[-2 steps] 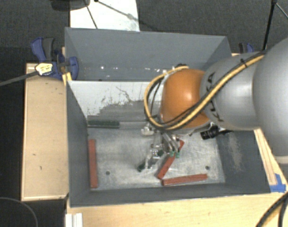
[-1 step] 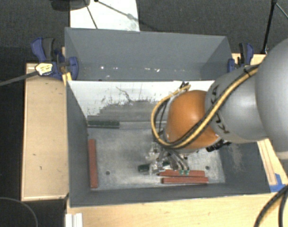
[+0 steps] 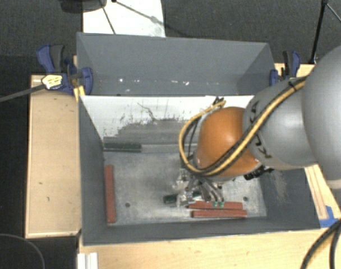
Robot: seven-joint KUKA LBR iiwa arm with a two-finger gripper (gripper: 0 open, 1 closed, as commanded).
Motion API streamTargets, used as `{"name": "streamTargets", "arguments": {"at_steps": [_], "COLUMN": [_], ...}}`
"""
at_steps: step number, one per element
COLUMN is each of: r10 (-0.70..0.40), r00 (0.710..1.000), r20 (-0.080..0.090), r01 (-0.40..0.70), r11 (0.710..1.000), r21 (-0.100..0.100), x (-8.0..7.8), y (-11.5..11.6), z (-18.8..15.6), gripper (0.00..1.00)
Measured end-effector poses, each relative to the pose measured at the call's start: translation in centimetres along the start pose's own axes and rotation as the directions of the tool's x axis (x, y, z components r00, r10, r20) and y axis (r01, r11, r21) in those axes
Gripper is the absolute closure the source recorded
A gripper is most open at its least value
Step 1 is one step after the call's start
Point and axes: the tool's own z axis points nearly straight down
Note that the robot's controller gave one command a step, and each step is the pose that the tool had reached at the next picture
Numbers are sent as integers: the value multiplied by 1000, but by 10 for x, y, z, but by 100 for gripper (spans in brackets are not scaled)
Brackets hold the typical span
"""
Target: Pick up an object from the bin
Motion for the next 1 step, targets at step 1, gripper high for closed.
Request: {"name": "streamTargets", "arguments": {"at_steps": [1], "r10": [21], "r00": [1000], "r20": [2], "r01": [-21], "r11": [1000], "r21": [0], "x": [-10], "y": [-6], "z": [-142], "gripper": [100]}}
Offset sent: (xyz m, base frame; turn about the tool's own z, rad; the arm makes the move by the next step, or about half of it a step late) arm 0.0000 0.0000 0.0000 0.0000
